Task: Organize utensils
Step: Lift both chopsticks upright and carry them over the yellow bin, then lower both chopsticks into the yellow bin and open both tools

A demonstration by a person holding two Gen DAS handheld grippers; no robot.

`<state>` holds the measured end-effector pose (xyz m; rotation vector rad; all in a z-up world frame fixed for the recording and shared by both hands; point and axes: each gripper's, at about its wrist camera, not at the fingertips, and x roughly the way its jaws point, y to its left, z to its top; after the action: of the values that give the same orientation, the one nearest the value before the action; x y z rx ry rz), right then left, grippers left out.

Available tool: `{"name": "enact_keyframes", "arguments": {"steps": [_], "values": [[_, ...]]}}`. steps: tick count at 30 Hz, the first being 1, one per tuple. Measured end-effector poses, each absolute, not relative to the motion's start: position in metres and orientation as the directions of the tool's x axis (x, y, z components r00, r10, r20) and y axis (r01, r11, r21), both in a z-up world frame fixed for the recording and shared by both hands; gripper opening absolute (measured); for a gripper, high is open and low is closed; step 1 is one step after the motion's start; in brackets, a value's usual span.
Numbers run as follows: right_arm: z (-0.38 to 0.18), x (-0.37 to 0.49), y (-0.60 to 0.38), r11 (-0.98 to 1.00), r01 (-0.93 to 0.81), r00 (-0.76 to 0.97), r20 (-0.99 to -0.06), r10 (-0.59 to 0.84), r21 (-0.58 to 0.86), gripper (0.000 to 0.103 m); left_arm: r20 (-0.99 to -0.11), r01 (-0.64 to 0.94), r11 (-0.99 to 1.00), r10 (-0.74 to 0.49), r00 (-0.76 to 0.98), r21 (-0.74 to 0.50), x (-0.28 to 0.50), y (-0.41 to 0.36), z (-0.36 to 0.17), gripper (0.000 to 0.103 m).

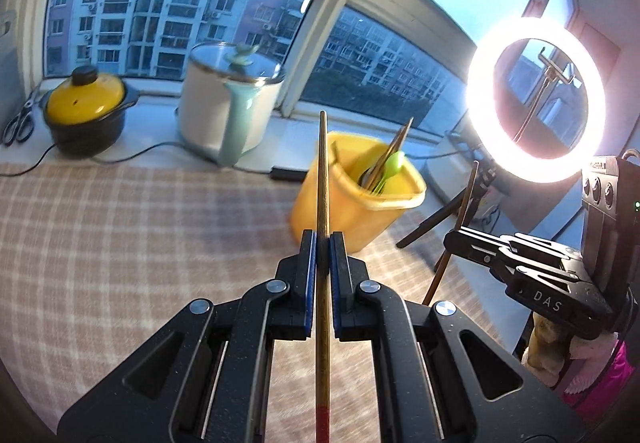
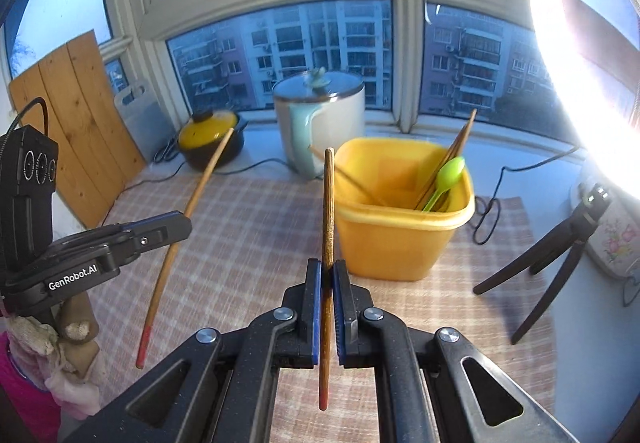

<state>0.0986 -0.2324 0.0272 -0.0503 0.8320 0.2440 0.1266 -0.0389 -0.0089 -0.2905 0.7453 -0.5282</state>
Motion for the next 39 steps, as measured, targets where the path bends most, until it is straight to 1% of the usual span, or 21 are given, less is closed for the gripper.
{"name": "enact_keyframes", "arguments": {"steps": [6, 21, 32, 39], "values": [[0.048, 0.104, -0.241, 0.977, -0.214, 0.687, -0.707, 0.166, 0.022, 0.003, -0.521, 0.380, 0.812, -0.578, 0.628, -0.442, 0.146, -0.055, 0.008, 0.004], [0.097, 0.140, -0.256, 0.985, -0.169, 0.777, -0.619, 0.114, -0.031, 0.003, -0.429, 0.388, 0.793, -0.589, 0.685, -0.469, 0.210, -0.085, 0.037, 0.004], [0.118, 0.160, -0.252, 0.984, -0.161, 0.822, -0.562, 0.093, -0.073, 0.003, -0.389, 0.417, 0.781, -0.604, 0.696, -0.466, 0.232, -0.107, 0.047, 0.004], [0.125, 0.173, -0.257, 0.987, -0.143, 0.840, -0.535, 0.085, -0.069, 0.003, -0.374, 0.415, 0.778, -0.603, 0.705, -0.472, 0.249, -0.116, 0.047, 0.004]]}}
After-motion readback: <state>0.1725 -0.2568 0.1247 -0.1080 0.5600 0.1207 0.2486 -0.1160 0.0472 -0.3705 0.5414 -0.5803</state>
